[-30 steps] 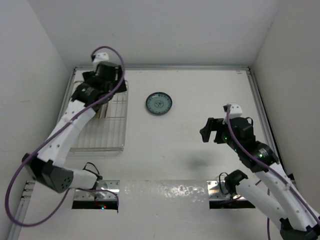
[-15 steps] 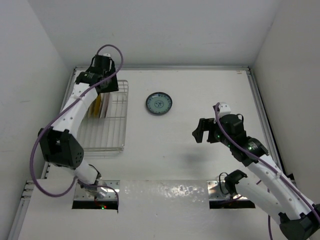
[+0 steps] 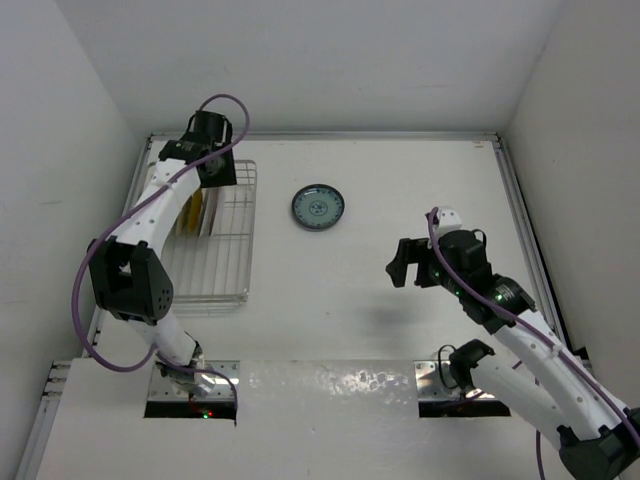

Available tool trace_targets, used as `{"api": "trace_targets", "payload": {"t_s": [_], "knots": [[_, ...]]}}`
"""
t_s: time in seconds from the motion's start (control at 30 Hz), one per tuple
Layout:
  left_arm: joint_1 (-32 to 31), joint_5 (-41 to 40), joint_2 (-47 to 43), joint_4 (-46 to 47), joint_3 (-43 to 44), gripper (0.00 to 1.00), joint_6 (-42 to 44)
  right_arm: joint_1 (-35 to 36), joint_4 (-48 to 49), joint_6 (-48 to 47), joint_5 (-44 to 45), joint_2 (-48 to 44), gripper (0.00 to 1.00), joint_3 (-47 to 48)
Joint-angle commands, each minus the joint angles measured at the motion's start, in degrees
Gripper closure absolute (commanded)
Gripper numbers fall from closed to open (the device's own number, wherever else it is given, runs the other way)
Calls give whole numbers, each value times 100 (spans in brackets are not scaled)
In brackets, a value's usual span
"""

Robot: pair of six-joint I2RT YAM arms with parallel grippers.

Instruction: Unload the plates from the dish rack

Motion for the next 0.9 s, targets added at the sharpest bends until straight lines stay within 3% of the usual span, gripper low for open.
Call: {"api": "trace_targets", "payload": {"t_s": [0.0, 0.4, 0.6, 0.7, 0.87], "knots": [[141, -178, 17, 73, 10, 67, 46, -15, 266, -11, -10, 42, 1, -32], [185, 182, 52, 231, -280, 70, 72, -15, 284, 69, -45, 60, 1, -50], [291, 252, 227, 275, -403, 82, 72, -15, 284, 95, -45, 51, 1, -41], [326, 331, 298, 205, -368, 98, 63, -15, 275, 95, -45, 42, 1, -50], [326, 420, 219, -40, 9, 100, 212, -15, 240, 121, -36, 25, 1, -6]]}}
